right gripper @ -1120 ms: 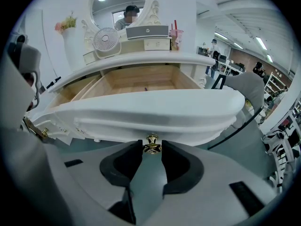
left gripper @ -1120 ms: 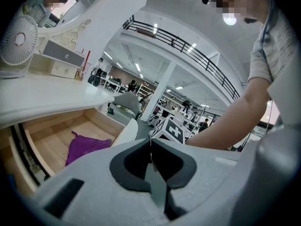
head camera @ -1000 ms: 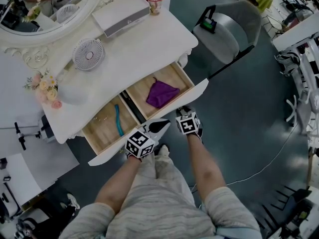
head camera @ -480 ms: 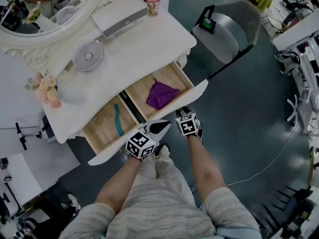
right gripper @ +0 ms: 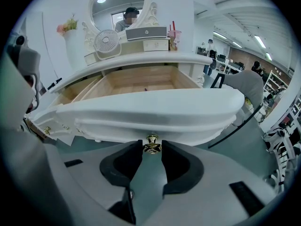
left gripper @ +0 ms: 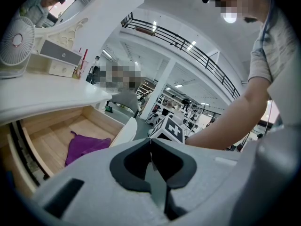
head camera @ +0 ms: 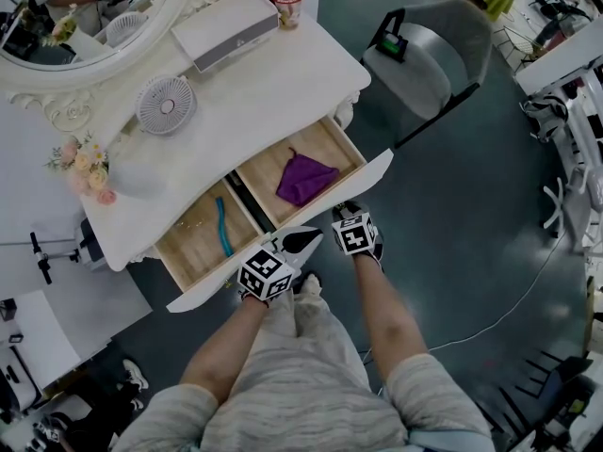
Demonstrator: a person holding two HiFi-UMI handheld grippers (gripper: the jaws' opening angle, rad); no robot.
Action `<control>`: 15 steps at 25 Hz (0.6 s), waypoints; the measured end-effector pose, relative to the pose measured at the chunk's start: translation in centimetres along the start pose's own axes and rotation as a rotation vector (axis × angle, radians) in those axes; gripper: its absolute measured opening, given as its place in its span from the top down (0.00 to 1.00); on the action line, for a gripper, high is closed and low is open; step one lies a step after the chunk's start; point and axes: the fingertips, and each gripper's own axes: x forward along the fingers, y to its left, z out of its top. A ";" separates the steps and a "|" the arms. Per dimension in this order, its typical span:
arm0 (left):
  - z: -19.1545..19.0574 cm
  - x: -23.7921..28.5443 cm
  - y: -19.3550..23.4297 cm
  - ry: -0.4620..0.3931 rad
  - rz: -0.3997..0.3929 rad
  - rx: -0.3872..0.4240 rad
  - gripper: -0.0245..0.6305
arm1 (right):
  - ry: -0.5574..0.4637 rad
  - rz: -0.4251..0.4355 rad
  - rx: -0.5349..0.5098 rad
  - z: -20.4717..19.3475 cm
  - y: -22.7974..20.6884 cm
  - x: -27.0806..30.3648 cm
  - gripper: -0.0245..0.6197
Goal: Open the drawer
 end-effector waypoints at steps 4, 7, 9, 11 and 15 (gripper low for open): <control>0.1 -0.2 0.1 -0.002 0.004 0.002 0.94 | -0.004 -0.001 0.000 0.0 0.0 0.3 0.77; 0.2 -0.5 0.2 -0.003 0.007 0.004 0.94 | 0.001 -0.005 0.015 -0.1 0.0 0.1 0.77; 0.2 -0.6 0.2 -0.004 0.010 0.005 0.94 | 0.000 -0.009 0.024 -0.2 0.0 0.0 0.77; 0.2 -0.8 0.2 -0.005 0.011 0.006 0.94 | 0.000 -0.012 0.033 -0.2 0.0 -0.3 0.77; 0.1 -0.9 0.1 -0.006 0.013 0.008 0.94 | -0.006 -0.012 0.031 -0.3 0.0 -0.6 0.77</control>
